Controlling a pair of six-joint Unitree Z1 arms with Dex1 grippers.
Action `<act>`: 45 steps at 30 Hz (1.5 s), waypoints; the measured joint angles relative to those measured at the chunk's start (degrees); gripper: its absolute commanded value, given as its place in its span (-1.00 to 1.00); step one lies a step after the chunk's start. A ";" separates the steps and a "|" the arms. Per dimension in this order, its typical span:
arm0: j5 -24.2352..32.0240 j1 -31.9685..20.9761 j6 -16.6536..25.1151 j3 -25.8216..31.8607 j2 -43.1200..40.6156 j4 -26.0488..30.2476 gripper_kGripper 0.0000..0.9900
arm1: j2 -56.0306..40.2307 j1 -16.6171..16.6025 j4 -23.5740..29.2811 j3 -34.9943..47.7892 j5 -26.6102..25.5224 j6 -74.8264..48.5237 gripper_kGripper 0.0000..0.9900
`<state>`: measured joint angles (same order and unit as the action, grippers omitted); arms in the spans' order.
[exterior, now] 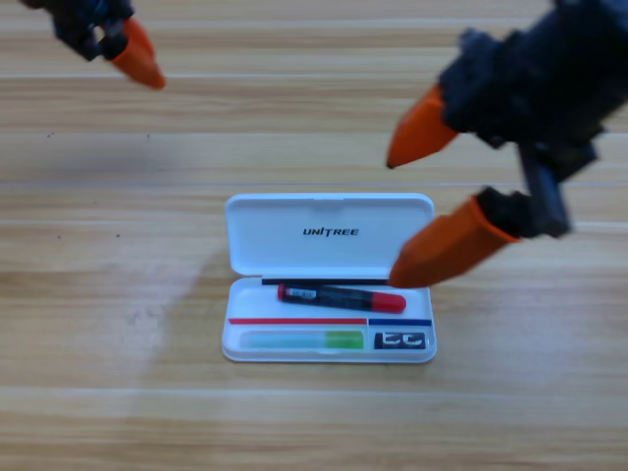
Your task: Clean up eraser and pencils
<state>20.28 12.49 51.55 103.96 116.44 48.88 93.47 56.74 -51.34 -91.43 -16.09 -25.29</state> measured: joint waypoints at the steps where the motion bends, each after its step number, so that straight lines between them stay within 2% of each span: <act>1: 1.54 -0.48 0.00 1.75 1.41 0.00 -0.87 | -1.45 0.00 0.75 1.28 0.00 0.50 0.97; 2: 2.94 -0.90 -0.01 3.46 2.58 0.00 -1.00 | -2.64 -0.01 1.25 2.21 0.00 0.82 0.97; 9: 11.88 -3.12 -3.31 13.37 9.60 0.82 -1.00 | -8.65 -0.34 4.46 7.15 -2.21 1.29 0.98; 13: 14.11 -3.69 -4.98 24.77 15.62 10.53 -1.00 | -9.13 -0.42 5.33 8.23 -3.29 1.37 0.99; 16: 15.50 -3.85 -5.78 29.59 19.32 14.15 -1.00 | -9.13 -0.43 5.81 8.90 -3.36 1.39 0.99; 23: 16.35 -2.54 -4.72 31.01 24.98 18.91 -1.00 | -9.13 -0.43 6.38 8.90 -3.37 1.62 0.98; 32: 17.18 4.27 -2.34 30.96 27.71 24.13 -1.00 | -9.13 -0.43 6.78 9.06 -3.38 1.86 0.99; 45: 17.20 11.55 -1.88 21.81 24.31 24.33 -1.00 | -9.13 -0.43 6.89 9.07 -3.38 3.00 0.99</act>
<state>37.48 24.04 49.67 125.78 140.75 73.21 84.34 56.31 -44.45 -82.37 -19.47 -22.29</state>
